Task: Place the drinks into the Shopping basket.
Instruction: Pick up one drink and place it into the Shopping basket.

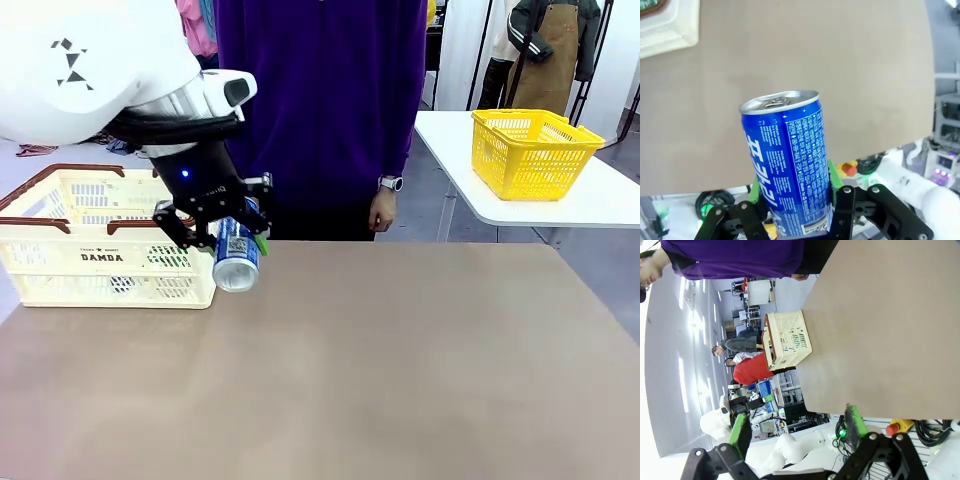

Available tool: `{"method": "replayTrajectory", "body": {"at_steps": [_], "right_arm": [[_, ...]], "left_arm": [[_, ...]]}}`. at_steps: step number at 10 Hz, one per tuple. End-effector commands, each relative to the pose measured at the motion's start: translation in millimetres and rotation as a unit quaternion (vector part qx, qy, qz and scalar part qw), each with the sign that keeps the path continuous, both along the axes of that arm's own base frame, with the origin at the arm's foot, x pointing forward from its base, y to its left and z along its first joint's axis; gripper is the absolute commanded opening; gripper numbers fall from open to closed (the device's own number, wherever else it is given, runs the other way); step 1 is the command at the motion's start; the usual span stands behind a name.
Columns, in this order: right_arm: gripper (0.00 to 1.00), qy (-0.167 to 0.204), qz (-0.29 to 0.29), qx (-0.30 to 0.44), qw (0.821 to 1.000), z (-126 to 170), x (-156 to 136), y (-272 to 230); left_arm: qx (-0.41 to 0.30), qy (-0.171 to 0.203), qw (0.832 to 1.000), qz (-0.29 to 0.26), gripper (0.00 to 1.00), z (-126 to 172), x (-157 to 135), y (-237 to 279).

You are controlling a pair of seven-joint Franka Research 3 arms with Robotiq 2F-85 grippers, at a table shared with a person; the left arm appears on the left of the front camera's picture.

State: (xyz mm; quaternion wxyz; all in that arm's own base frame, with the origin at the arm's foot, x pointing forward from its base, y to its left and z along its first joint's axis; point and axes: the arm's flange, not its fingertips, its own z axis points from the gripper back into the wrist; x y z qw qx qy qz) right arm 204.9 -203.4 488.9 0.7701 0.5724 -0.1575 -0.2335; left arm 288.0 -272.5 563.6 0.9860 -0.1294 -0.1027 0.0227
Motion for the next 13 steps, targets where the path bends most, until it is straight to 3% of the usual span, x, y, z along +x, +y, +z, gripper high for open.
{"method": "replayTrajectory", "body": {"at_steps": [1, 3, 4, 6, 7, 9, 11, 12, 13], "right_arm": [[1.0, -0.005, -0.004, 0.012, 1.0, 4.7, 2.1, -0.4], [1.0, -0.005, -0.004, 0.012, 1.0, 4.7, 2.1, -0.4], [1.0, -0.005, -0.004, 0.012, 1.0, 4.7, 2.1, -0.4], [1.0, -0.005, -0.004, 0.012, 1.0, 4.7, 2.1, -0.4], [1.0, -0.005, -0.004, 0.012, 1.0, 4.7, 2.1, -0.4], [1.0, -0.005, -0.004, 0.012, 1.0, 4.7, 2.1, -0.4], [1.0, -0.005, -0.004, 0.012, 1.0, 4.7, 2.1, -0.4], [1.0, -0.005, -0.004, 0.012, 1.0, 4.7, 2.1, -0.4], [1.0, -0.005, -0.004, 0.012, 1.0, 4.7, 2.1, -0.4]], "left_arm": [[-0.028, -0.053, 0.997, 0.042, 0.0, 31.9, 55.5, 66.7], [-0.056, -0.053, 0.997, 0.008, 0.0, 45.9, 102.2, 135.8], [-0.037, -0.075, 0.996, 0.016, 0.0, 42.7, 123.6, 155.8], [-0.032, -0.066, 0.995, -0.07, 0.0, 17.4, 172.7, 183.6], [-0.003, -0.057, 0.996, -0.069, 0.0, 3.3, 192.2, 188.5], [0.048, -0.063, 0.995, -0.059, 0.0, -14.0, 223.6, 190.6], [0.03, -0.061, 0.998, -0.008, 0.0, -11.3, 249.5, 194.8], [0.032, -0.006, 0.997, 0.074, 0.0, -6.5, 254.6, 199.4], [0.037, -0.054, 0.997, -0.047, 0.0, -31.4, 240.5, 194.5]]}}
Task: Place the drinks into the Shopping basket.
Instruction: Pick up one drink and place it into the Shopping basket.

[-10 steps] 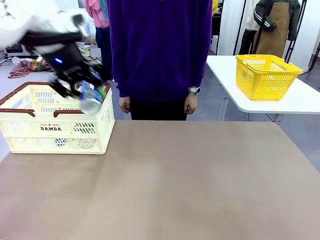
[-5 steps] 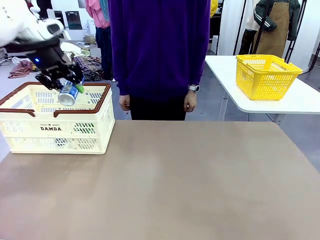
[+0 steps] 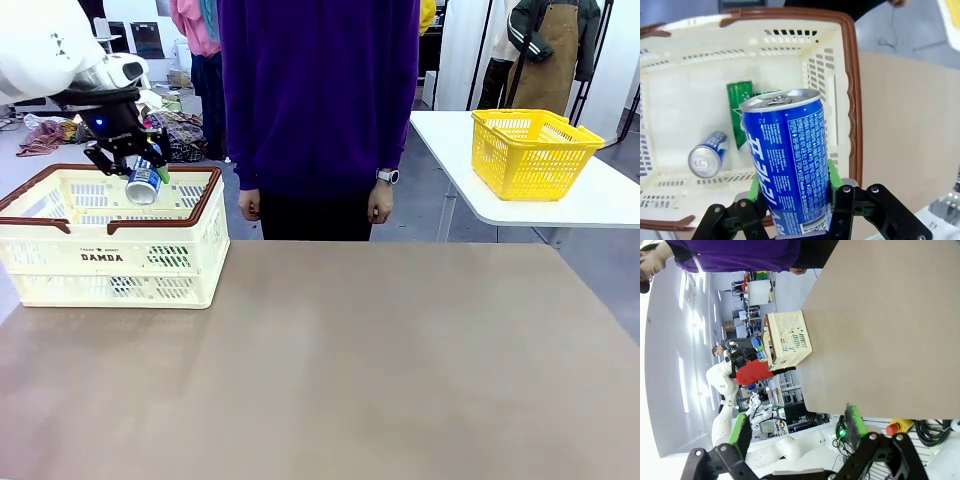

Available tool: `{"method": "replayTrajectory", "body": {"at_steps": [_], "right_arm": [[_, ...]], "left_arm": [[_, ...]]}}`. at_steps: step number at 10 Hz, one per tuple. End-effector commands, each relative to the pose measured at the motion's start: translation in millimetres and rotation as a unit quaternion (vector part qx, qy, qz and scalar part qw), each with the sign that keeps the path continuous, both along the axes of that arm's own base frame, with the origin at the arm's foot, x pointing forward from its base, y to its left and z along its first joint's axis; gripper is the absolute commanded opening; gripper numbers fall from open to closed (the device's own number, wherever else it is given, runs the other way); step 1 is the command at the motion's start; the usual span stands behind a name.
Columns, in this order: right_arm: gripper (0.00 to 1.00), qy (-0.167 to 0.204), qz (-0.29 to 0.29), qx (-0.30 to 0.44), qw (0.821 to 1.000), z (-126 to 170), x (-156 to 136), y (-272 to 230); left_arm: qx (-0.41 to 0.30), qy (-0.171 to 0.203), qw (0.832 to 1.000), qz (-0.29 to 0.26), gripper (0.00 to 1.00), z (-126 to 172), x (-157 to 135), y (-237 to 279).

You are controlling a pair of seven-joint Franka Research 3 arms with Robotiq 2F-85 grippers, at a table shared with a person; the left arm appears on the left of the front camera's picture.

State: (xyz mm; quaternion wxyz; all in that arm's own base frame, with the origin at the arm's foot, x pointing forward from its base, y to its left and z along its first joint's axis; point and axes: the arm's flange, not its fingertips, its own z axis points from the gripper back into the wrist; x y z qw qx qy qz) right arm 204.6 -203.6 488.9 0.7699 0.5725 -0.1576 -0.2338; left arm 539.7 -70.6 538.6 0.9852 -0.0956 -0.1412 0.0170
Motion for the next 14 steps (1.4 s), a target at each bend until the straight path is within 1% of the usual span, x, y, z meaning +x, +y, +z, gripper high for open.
{"method": "replayTrajectory", "body": {"at_steps": [1, 2, 3, 4, 5, 6, 7, 8, 11, 13, 14], "right_arm": [[1.0, -0.005, -0.004, 0.011, 1.0, 4.7, 2.4, -0.3], [1.0, -0.005, -0.004, 0.011, 1.0, 4.7, 2.4, -0.3], [1.0, -0.005, -0.004, 0.011, 1.0, 4.7, 2.4, -0.3], [1.0, -0.005, -0.004, 0.011, 1.0, 4.7, 2.4, -0.3], [1.0, -0.005, -0.004, 0.011, 1.0, 4.7, 2.4, -0.3], [1.0, -0.005, -0.004, 0.011, 1.0, 4.7, 2.4, -0.3], [1.0, -0.005, -0.004, 0.011, 1.0, 4.7, 2.4, -0.3], [1.0, -0.005, -0.004, 0.011, 1.0, 4.7, 2.4, -0.3], [1.0, -0.005, -0.004, 0.011, 1.0, 4.7, 2.4, -0.3], [1.0, -0.005, -0.004, 0.011, 1.0, 4.7, 2.4, -0.3], [1.0, -0.005, -0.004, 0.011, 1.0, 4.7, 2.4, -0.3]], "left_arm": [[0.004, -0.014, 0.999, -0.051, 0.0, -6.4, -11.1, -7.4], [0.004, -0.014, 0.999, -0.051, 0.0, -6.4, -11.1, -7.4], [0.004, 0.0, 1.0, -0.015, 0.0, -3.7, -1.5, -4.4], [-0.001, -0.001, 0.999, -0.032, 0.0, -6.4, 16.0, -3.5], [0.006, 0.003, 0.999, -0.047, 0.0, -19.4, 29.1, -6.6], [0.02, 0.002, 0.999, -0.046, 0.0, -32.1, 36.1, -9.4], [0.02, 0.012, 0.999, -0.047, 0.0, -43.8, 39.2, -10.4], [0.034, 0.016, 0.999, -0.032, 0.0, -55.7, 39.8, -11.0], [0.051, 0.046, 0.998, -0.007, 0.0, -88.2, 42.7, -8.5], [0.06, 0.069, 0.996, -0.009, 0.0, -106.9, 41.8, -12.1], [0.069, 0.079, 0.994, 0.0, 0.0, -117.9, 40.9, -14.1]]}}
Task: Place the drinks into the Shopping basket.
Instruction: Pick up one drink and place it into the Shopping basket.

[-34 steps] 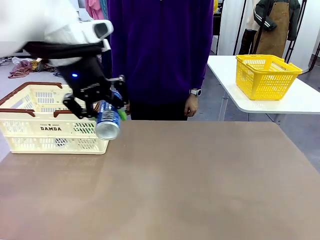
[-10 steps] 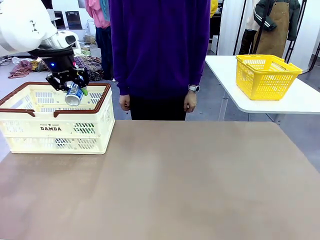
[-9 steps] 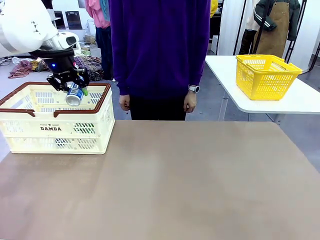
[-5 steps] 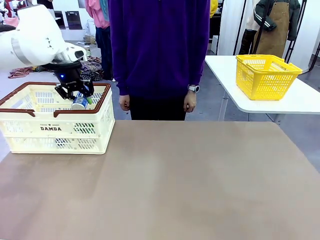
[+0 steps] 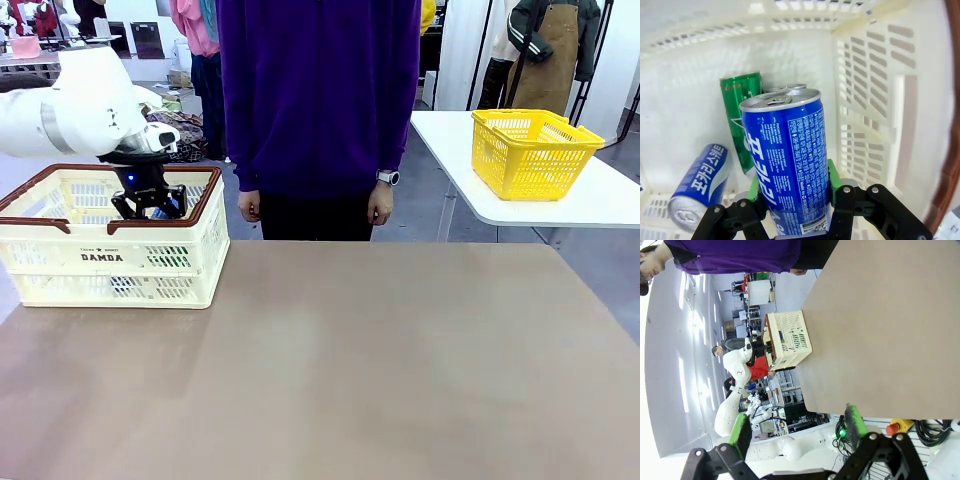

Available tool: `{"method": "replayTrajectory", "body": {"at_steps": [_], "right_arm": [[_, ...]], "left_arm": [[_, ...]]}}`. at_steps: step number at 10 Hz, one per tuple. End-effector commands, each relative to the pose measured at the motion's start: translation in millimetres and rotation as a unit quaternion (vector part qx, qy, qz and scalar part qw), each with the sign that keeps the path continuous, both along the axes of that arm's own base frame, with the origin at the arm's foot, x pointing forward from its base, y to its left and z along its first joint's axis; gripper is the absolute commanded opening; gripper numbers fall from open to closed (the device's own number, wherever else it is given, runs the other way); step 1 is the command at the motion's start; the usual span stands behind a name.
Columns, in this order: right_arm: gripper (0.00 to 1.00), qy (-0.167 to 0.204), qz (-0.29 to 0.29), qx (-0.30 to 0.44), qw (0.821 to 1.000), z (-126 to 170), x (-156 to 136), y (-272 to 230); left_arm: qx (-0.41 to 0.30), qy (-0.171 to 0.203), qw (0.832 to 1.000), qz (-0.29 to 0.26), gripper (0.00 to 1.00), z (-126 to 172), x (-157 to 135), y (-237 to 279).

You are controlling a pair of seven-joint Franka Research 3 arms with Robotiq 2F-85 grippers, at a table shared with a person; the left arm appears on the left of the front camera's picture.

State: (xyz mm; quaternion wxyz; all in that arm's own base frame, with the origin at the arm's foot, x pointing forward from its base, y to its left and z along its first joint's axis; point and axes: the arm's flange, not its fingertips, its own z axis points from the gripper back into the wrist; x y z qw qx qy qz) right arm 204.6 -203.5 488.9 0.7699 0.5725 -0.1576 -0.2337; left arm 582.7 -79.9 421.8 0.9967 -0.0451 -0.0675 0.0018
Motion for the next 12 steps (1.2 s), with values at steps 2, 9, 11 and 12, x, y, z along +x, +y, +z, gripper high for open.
{"method": "replayTrajectory", "body": {"at_steps": [2, 9, 11, 12], "right_arm": [[1.0, -0.005, -0.004, 0.011, 1.0, 4.7, 2.4, -0.3], [1.0, -0.005, -0.004, 0.011, 1.0, 4.7, 2.4, -0.3], [1.0, -0.005, -0.004, 0.011, 1.0, 4.7, 2.4, -0.3], [1.0, -0.005, -0.004, 0.011, 1.0, 4.7, 2.4, -0.3]], "left_arm": [[0.037, 0.014, 0.999, 0.03, 0.0, -20.4, 0.3, -6.8], [0.049, 0.011, 0.998, 0.049, 0.0, -48.1, 9.0, -4.1], [0.046, 0.008, 0.998, 0.038, 0.96, -48.5, 9.1, -4.6], [0.047, 0.008, 0.998, 0.038, 1.0, -48.5, 9.4, -4.6]]}}
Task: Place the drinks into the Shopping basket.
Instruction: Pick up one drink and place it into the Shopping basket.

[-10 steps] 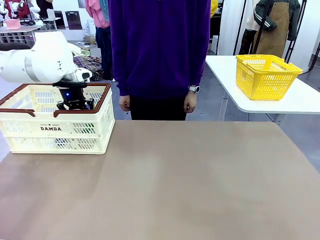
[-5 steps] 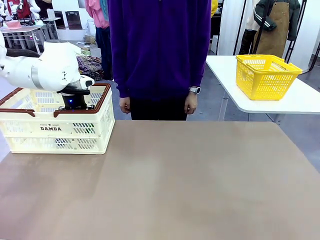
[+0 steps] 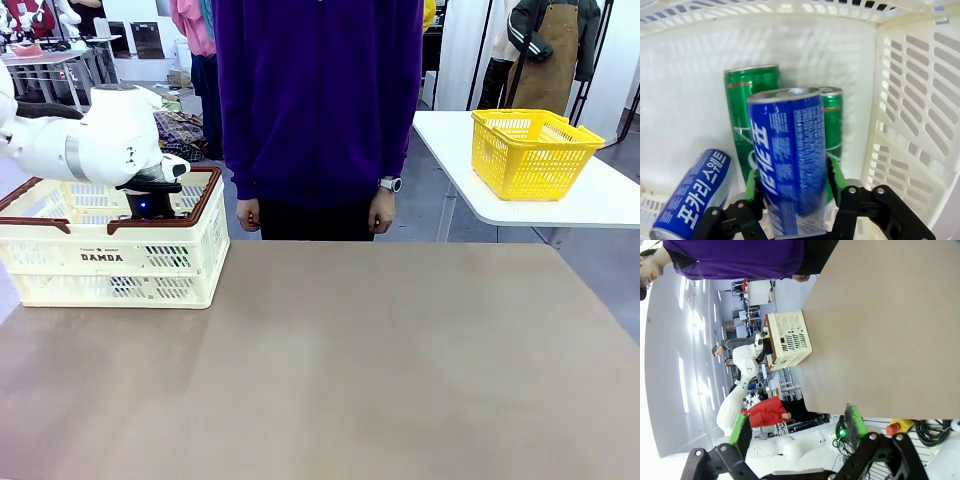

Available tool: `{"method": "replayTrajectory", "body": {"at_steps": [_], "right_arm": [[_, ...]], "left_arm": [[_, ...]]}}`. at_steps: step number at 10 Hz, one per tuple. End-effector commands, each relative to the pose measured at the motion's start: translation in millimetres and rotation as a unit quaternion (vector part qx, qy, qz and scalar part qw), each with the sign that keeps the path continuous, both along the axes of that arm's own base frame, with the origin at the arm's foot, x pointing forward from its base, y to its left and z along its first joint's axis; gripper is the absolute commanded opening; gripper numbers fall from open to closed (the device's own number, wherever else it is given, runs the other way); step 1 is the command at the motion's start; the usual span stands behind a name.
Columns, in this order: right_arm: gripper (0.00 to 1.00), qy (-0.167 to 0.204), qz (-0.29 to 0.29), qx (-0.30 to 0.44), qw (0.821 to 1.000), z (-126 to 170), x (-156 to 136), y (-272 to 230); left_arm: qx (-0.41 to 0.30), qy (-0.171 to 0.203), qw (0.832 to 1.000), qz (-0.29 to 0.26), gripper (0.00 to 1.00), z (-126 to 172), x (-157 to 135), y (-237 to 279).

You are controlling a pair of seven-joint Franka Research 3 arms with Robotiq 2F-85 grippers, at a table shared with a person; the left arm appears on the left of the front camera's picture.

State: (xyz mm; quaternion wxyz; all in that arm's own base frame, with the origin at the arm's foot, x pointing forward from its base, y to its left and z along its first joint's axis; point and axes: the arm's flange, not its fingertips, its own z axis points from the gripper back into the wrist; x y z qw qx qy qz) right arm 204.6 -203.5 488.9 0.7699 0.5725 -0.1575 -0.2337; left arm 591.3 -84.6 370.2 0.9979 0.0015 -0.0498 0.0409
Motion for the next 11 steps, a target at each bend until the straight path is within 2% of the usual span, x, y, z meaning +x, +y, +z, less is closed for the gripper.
{"method": "replayTrajectory", "body": {"at_steps": [1, 5, 7, 9, 11], "right_arm": [[1.0, -0.005, -0.004, 0.011, 1.0, 4.7, 2.4, -0.3], [1.0, -0.005, -0.004, 0.011, 1.0, 4.7, 2.4, -0.3], [1.0, -0.005, -0.004, 0.011, 1.0, 4.7, 2.4, -0.3], [1.0, -0.005, -0.004, 0.011, 1.0, 4.7, 2.4, -0.3], [1.0, -0.005, -0.004, 0.011, 1.0, 4.7, 2.4, -0.3]], "left_arm": [[0.004, -0.015, 1.0, -0.005, 1.0, 3.7, 0.3, 0.2], [-0.001, -0.023, 1.0, -0.016, 1.0, 10.1, -4.4, 0.2], [-0.024, -0.036, 0.999, -0.027, 1.0, 31.7, -14.8, 8.2], [-0.046, -0.043, 0.997, -0.049, 1.0, 80.2, -32.8, 26.2], [-0.145, -0.065, 0.981, -0.109, 1.0, 165.1, -68.7, 59.3]]}}
